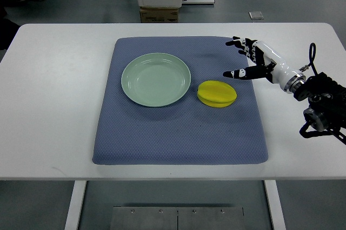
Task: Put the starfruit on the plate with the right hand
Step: 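Move the right hand over the yellow starfruit, then close the right hand fingers around the yellow starfruit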
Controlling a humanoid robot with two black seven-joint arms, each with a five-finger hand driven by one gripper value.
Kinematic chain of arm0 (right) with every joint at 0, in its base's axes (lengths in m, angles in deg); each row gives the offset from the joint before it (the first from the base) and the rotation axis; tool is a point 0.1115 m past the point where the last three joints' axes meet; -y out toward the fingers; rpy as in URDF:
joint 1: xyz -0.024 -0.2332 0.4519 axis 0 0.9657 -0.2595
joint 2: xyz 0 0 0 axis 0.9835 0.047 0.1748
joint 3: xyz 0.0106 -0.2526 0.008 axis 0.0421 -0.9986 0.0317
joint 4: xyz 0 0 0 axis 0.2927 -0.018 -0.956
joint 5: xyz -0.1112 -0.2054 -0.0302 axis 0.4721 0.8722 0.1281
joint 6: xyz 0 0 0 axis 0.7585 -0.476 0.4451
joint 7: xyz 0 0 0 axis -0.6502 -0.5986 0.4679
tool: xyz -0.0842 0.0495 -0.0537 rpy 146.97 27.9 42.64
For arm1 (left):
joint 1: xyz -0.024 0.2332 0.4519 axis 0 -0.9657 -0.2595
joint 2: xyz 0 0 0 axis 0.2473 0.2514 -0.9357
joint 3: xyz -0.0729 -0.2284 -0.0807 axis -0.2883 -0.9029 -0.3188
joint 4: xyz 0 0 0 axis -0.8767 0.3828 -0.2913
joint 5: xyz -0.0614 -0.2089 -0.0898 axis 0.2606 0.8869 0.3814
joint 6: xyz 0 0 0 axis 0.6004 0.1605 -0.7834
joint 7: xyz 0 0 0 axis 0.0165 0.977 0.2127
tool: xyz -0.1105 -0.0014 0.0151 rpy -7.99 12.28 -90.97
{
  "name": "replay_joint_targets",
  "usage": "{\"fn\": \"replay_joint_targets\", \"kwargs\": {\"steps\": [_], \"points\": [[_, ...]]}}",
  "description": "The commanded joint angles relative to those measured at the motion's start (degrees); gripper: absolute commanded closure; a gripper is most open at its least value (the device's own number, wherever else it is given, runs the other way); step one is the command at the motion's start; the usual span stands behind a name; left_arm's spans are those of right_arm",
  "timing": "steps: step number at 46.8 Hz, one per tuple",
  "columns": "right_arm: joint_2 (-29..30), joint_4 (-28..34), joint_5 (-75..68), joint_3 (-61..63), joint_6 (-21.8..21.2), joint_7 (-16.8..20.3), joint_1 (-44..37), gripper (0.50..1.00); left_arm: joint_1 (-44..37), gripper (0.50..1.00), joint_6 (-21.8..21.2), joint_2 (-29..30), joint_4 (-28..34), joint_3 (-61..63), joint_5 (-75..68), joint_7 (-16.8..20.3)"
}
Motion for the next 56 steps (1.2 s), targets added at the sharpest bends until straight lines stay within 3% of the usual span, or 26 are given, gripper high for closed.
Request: {"fn": "replay_joint_targets", "kwargs": {"steps": [1,56], "points": [[-0.1,0.1,0.8,-1.1,0.0,-0.4,-0.6,0.5,-0.1,0.5,0.0,0.0,0.0,0.0,0.0,0.0],[2.1,1.5,8.3,-17.5,0.2,0.1,-9.4,0.5,0.0,0.5,0.0,0.0,0.0,0.0,0.0,0.0]]}}
